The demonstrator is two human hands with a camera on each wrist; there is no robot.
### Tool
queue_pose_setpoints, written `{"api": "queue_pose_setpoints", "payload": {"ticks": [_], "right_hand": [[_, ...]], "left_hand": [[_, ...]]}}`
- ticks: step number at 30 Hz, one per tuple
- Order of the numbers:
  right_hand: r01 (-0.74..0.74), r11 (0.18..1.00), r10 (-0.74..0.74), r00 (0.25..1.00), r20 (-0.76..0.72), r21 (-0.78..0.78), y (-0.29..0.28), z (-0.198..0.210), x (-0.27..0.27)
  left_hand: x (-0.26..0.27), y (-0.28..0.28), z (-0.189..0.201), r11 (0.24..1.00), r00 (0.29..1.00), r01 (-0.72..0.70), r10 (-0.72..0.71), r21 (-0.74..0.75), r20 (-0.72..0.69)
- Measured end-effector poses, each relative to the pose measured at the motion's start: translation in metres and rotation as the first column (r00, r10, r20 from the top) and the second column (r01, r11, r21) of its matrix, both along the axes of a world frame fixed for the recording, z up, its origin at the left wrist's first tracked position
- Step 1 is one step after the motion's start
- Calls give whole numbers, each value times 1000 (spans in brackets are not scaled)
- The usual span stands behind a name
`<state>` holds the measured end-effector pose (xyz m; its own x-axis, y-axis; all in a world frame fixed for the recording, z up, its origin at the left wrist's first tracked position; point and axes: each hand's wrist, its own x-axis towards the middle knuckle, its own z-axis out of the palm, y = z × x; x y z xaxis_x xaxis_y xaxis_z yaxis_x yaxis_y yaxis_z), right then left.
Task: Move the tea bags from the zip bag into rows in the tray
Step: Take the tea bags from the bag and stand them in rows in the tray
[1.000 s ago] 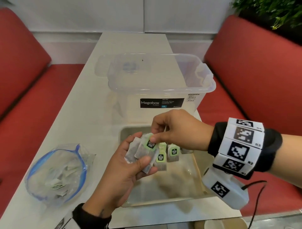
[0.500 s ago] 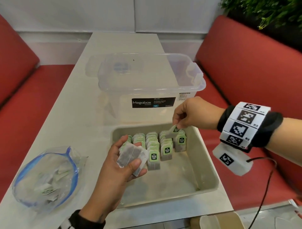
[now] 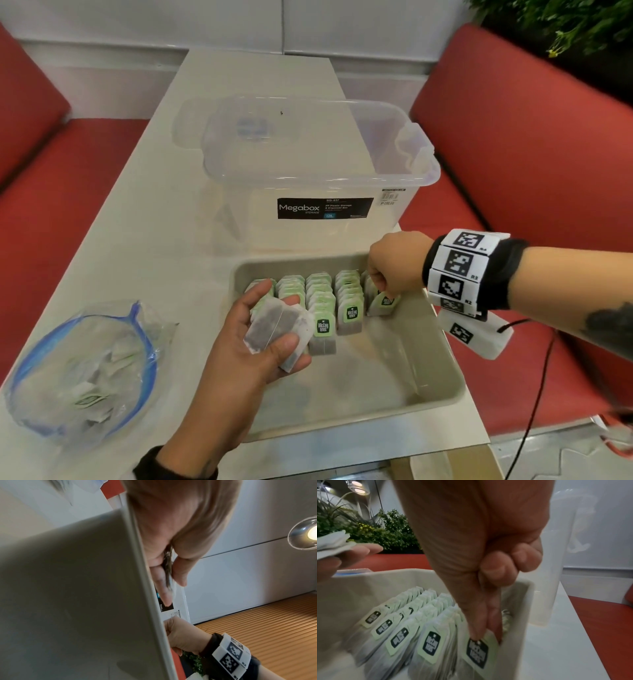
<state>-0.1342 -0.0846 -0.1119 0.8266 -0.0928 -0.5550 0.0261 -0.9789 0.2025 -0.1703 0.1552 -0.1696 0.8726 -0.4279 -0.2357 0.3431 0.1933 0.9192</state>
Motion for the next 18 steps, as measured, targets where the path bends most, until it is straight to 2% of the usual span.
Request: {"api": "queue_pose_setpoints", "payload": {"ticks": [8, 13, 18], "right_hand": [[-30, 993, 25, 999, -42, -114, 6, -6, 2], [-36, 992, 35, 999, -14, -118, 3, 3, -2], [-74, 993, 67, 995, -67, -93, 6, 16, -13]], "left_hand": [[-1, 1, -1, 1000, 1000, 16, -16, -1, 16], [1, 0, -1, 1000, 1000, 10, -10, -11, -6], [2, 0, -1, 1000, 999, 2, -3, -26, -32]]}}
